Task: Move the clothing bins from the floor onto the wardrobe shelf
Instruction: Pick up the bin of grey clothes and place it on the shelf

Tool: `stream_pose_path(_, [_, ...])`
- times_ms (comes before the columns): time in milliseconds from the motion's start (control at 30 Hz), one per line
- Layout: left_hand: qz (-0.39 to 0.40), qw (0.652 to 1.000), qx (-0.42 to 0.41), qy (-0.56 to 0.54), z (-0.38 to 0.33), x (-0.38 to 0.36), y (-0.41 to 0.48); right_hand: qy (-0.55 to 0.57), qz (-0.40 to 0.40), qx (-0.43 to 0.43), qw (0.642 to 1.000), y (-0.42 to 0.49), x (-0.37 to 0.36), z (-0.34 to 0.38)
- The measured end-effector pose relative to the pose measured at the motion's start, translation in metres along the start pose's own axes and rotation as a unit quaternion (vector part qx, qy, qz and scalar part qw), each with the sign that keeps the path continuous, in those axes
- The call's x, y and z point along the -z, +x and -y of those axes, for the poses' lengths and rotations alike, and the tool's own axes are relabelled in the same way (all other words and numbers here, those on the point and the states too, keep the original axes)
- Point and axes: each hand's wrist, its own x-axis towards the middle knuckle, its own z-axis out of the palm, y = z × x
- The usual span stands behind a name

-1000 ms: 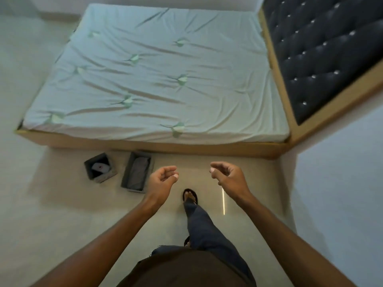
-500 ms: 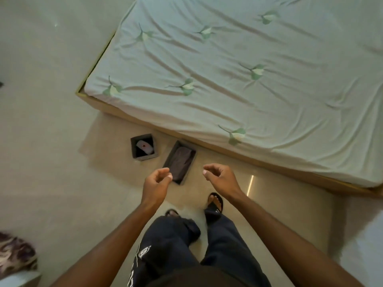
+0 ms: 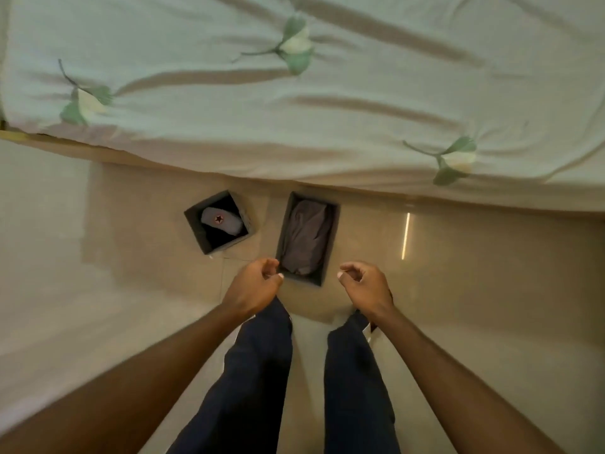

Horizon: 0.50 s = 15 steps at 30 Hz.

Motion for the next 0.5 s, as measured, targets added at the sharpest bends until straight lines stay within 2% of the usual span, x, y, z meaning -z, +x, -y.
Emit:
stream_pose_path(133, [0.04, 0.994, -0.014, 0.099, 0.033, -0.014, 0.099, 0.01, -0.006, -0.046, 0.999, 0.077, -0.057, -0.057])
stream_pose_path(300, [0.077, 0.971, -0.041, 0.222, 0.077, -0.056, 0.208, -0.039, -0.022, -0.03, 0.999, 0.166, -0.111, -0.102])
stream_pose_path(400, [0.093, 0.967, -0.027, 0.236, 0.089, -0.08, 0.248, -0.104, -0.005, -0.036, 0.994, 0.213, -0.133, -0.122])
stream_pose_path(500, [0.082, 0.975, -0.012, 0.208, 0.09, -0.096, 0.263, -0.117, -0.009, -0.038, 0.992, 0.236, -0.142, -0.131])
